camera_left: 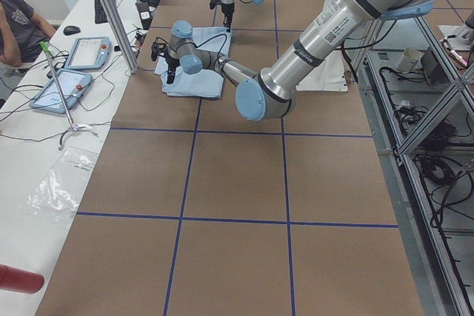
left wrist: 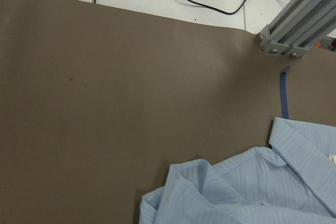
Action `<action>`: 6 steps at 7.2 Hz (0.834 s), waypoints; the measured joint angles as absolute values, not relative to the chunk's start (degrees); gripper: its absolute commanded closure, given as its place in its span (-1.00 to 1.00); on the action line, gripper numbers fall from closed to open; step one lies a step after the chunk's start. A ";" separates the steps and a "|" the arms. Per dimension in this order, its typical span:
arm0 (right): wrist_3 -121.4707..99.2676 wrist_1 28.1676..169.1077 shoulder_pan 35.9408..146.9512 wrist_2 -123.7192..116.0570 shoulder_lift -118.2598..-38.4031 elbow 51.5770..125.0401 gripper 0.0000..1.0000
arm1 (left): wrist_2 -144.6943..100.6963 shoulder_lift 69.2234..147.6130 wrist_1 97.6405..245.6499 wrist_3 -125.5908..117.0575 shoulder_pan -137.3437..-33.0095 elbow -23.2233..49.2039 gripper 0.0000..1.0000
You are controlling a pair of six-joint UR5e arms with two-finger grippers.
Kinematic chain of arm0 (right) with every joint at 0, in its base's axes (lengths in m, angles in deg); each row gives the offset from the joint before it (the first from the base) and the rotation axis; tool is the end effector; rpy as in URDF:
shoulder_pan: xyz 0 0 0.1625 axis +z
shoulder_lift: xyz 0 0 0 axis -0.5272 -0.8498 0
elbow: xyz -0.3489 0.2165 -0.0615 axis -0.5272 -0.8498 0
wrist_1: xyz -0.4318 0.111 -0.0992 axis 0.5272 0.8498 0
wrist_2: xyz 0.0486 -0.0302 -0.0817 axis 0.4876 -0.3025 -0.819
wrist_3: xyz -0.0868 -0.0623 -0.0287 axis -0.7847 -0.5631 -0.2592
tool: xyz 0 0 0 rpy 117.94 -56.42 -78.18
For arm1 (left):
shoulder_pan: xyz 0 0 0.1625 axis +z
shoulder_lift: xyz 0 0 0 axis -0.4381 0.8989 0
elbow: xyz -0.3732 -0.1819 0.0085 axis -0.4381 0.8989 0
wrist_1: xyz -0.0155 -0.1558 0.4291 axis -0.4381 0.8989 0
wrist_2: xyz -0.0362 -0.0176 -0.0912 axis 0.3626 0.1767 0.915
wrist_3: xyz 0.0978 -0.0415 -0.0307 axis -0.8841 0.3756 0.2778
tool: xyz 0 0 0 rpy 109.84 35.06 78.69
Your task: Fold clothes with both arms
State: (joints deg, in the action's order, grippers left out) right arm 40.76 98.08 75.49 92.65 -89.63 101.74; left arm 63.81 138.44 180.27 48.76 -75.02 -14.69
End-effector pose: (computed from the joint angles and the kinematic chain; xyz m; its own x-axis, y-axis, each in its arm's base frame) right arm -0.3777 -0.4696 0.3984 0.6610 0.1874 0.7266 -0.1429 0.9820 -0.1233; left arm 0.4888 -0.7160 0.2334 0.5335 -0.0634 -0.8434 0.3819 0.9078 0.1733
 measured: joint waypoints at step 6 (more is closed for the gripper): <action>52.36 97.73 46.89 96.54 -105.11 126.61 -0.97 | 61.74 136.95 180.51 48.55 -74.90 -13.08 -1.00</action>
State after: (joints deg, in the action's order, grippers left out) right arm 52.36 97.73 46.89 96.54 -105.11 126.61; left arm 61.74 136.95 180.51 48.55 -74.90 -13.08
